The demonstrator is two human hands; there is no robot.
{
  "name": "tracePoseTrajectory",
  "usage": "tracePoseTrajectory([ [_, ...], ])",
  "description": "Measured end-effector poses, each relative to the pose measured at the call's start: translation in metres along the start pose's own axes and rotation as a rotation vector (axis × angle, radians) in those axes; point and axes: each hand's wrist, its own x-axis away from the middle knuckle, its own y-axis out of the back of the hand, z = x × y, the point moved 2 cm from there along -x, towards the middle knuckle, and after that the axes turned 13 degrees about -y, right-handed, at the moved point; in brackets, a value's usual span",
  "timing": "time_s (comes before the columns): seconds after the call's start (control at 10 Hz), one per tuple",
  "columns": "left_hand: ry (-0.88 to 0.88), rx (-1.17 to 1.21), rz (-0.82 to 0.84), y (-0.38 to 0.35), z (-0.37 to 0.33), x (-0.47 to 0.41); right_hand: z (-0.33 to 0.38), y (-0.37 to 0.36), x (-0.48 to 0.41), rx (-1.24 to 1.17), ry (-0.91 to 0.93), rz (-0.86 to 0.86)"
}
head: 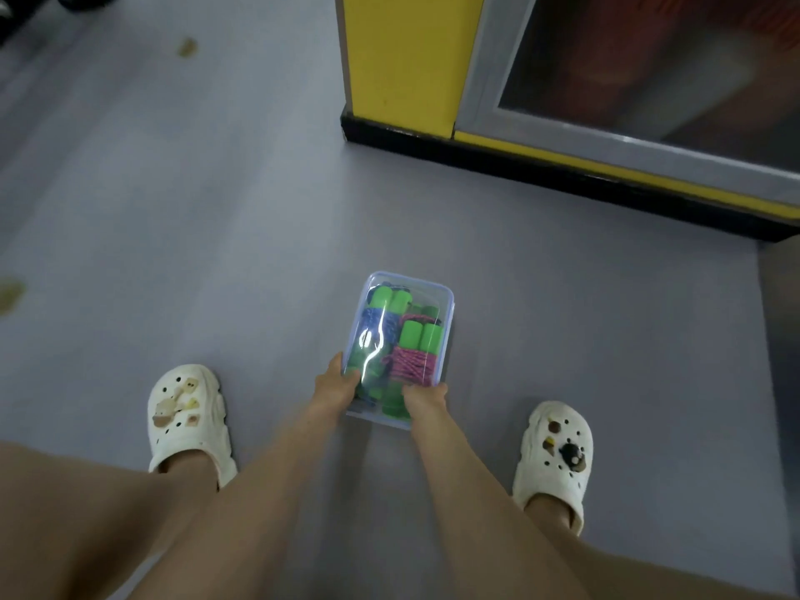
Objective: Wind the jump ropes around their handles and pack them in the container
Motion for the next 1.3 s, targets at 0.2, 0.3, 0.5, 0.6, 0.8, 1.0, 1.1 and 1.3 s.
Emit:
tracePoseTrajectory([
  [0.2, 0.269, 0.180, 0.052, 0.000, -0.018, 0.020, -0.015, -0.001, -0.043, -0.175, -0.093, 0.013],
  [0.3, 0.279, 0.294, -0.038, 0.002, -0.029, 0.002, 0.014, 0.005, 0.011, -0.295, -0.064, 0.088],
  [0.5, 0.246, 0.618, -0.171, 0.008, -0.072, -0.045, 0.078, 0.006, -0.016, -0.525, -0.039, 0.139],
  [0.6, 0.226, 0.661, -0.259, 0.019, -0.097, -0.071, 0.113, -0.007, -0.066, -0.476, 0.025, 0.266],
  [0.8, 0.133, 0.691, -0.311, 0.034, -0.130, -0.134, 0.183, -0.006, -0.016, -0.443, 0.142, 0.358],
  [1.0, 0.057, 0.840, -0.460, 0.035, -0.163, -0.176, 0.224, -0.021, -0.013, -0.607, 0.247, 0.469],
  [1.1, -0.070, 0.915, -0.401, 0.036, -0.187, -0.175, 0.239, -0.020, 0.011, -0.699, 0.222, 0.460],
  [1.3, -0.072, 0.688, -0.218, 0.044, -0.188, -0.163, 0.230, -0.024, 0.034, -0.368, 0.246, 0.376],
])
